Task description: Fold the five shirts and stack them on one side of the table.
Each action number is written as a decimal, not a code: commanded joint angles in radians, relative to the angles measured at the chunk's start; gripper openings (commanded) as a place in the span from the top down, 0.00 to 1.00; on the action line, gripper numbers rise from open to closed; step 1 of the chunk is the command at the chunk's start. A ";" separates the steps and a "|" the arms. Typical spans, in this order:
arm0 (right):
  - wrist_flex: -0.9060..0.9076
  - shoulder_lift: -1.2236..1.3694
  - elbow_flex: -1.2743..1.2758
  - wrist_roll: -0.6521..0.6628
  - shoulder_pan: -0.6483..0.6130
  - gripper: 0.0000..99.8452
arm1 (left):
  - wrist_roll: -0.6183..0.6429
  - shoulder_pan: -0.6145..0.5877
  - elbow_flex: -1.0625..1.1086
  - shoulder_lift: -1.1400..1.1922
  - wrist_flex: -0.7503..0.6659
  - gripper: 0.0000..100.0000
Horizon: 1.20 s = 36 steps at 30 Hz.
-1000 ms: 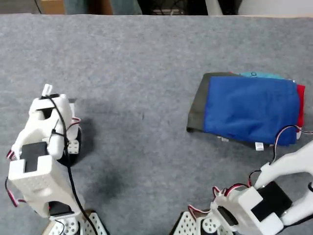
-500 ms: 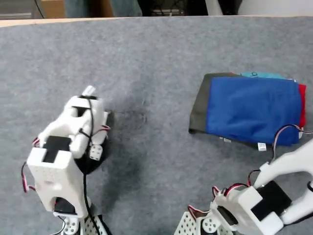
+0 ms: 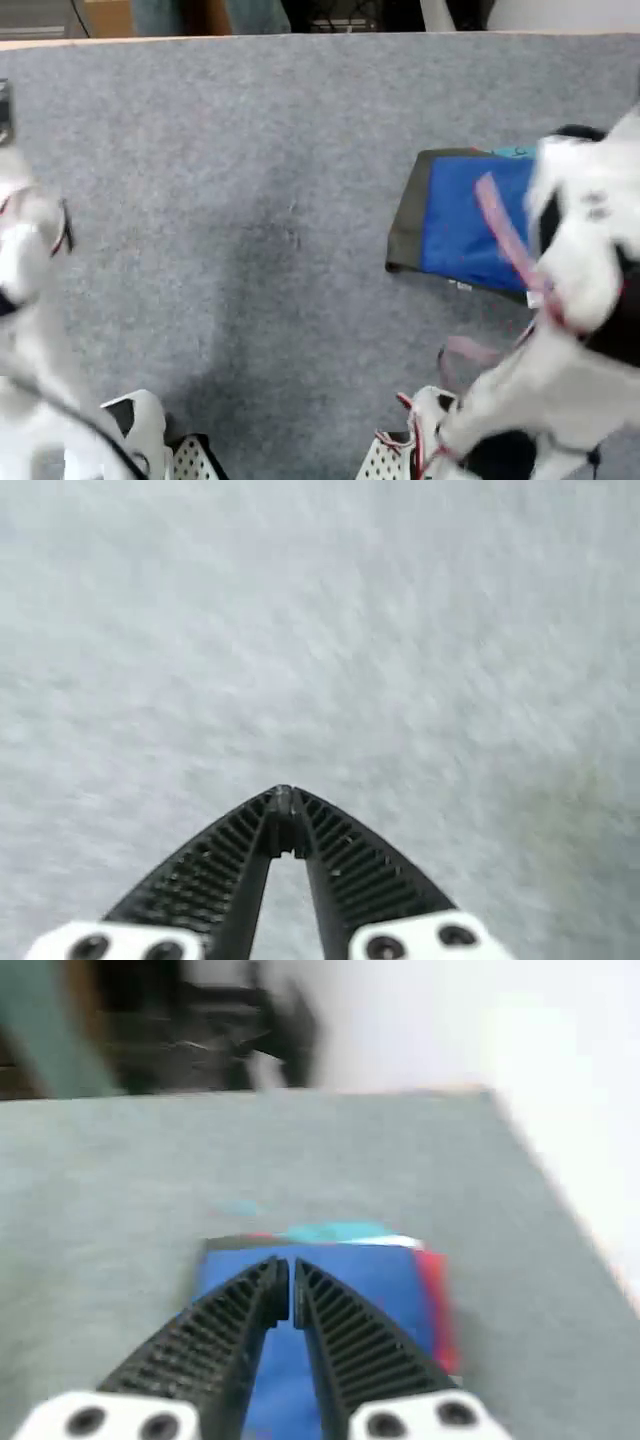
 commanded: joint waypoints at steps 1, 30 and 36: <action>0.002 -0.159 0.160 -0.084 -0.173 0.99 | -0.041 -0.093 -0.079 -0.153 0.002 0.97; -0.485 -1.434 1.936 -0.055 -0.482 0.99 | -0.049 0.308 0.917 -0.996 -0.043 0.96; -0.473 -1.419 1.998 -0.063 -0.460 0.99 | -0.043 0.298 0.961 -1.008 -0.043 0.96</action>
